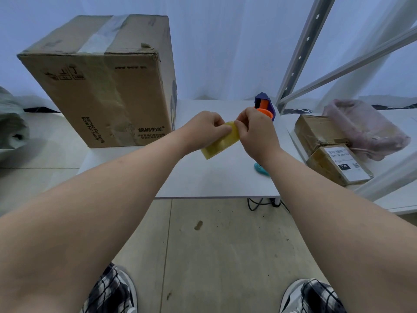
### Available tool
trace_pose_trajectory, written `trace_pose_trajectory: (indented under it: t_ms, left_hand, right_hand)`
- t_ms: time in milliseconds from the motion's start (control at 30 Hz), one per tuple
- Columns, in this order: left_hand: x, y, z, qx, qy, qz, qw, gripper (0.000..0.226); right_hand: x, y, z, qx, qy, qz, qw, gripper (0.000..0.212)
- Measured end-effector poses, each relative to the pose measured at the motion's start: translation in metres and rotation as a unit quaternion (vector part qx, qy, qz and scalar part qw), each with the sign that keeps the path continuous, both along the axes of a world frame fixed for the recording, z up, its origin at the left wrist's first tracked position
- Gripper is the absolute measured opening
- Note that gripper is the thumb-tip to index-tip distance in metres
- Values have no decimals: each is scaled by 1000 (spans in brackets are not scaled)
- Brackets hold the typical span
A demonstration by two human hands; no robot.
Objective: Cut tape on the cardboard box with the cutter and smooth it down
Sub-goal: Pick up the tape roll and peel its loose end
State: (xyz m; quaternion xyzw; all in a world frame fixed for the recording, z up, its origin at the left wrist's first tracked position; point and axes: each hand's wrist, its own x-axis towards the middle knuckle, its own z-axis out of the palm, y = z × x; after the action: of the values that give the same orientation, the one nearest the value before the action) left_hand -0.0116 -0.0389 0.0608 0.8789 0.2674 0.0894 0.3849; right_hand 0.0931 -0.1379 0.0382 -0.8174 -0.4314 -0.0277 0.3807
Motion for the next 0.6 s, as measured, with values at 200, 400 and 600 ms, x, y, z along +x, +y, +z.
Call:
trace_pose_trajectory:
  t_ms: [200, 400, 600]
  left_hand:
    - [-1, 9, -1, 96, 61, 3, 993, 33]
    - [-5, 19, -14, 169, 136, 44, 975, 37]
    - [-4, 9, -7, 142, 94, 32, 985, 35]
  right_hand:
    - [-3, 0, 2, -44, 13, 36, 998, 11]
    - [-15, 9, 8, -45, 35, 78, 995, 7]
    - [-1, 9, 10, 18, 139, 18, 990, 5]
